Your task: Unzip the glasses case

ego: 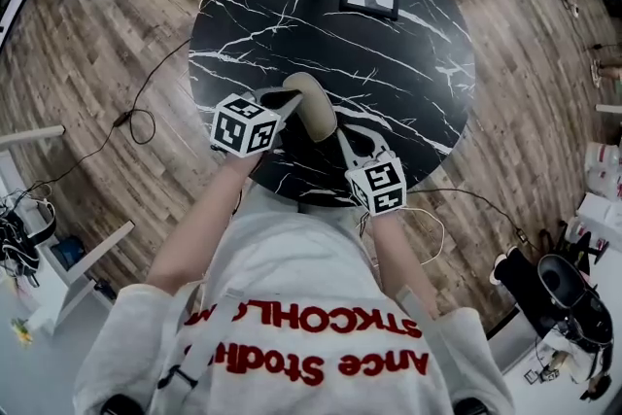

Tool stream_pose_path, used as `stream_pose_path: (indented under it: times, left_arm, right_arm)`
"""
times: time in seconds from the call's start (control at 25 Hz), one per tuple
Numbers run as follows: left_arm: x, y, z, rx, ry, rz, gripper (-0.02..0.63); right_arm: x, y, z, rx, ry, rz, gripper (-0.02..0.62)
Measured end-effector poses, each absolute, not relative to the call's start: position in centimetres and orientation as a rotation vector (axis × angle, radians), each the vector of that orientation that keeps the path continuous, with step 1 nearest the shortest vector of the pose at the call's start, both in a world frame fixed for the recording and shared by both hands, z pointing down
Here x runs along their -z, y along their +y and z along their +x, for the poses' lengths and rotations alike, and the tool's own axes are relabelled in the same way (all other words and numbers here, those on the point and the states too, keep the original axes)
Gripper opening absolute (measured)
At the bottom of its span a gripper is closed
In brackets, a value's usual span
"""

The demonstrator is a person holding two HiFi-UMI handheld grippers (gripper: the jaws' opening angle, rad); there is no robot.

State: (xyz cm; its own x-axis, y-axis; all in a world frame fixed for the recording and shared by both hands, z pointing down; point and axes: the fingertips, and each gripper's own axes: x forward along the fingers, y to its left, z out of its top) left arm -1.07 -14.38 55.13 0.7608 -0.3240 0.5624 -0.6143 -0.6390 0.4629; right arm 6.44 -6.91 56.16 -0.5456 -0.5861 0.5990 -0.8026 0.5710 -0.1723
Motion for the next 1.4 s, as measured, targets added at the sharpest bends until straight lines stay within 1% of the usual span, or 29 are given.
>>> stream_pose_path:
  times: [0.16, 0.32, 0.44, 0.6, 0.88, 1.4]
  left_arm:
    - [-47.3, -17.0, -3.4, -0.32, -0.924, 2.44, 0.006]
    - [-39.5, -18.9, -4.6, -0.177, -1.069, 2.59, 0.006]
    - [-34.5, -19.8, -4.9, -0.076, -1.152, 2.675, 0.006]
    - [-29.3, -19.8, -5.3, 0.092, -1.248, 2.743, 0.006]
    - [-27.7, -19.9, -6.1, 0.106, -1.34, 2.699, 0.006]
    - [-28.3, -20.5, -6.4, 0.117, -1.363, 2.656, 0.006]
  right_arm:
    - [-46.3, -11.8, 9.8, -0.505, -2.505, 1.415, 0.015]
    - [-37.1, -14.3, 10.8, -0.302, -2.613, 1.557, 0.015]
    - [-32.5, -15.3, 11.0, -0.179, -2.639, 1.607, 0.015]
    - [-28.5, -15.8, 10.9, -0.087, -2.658, 1.662, 0.015]
    - [-25.4, -16.0, 10.7, -0.079, -2.676, 1.708, 0.015]
    - [-25.6, -16.3, 11.0, -0.095, -2.66, 1.705, 0.015]
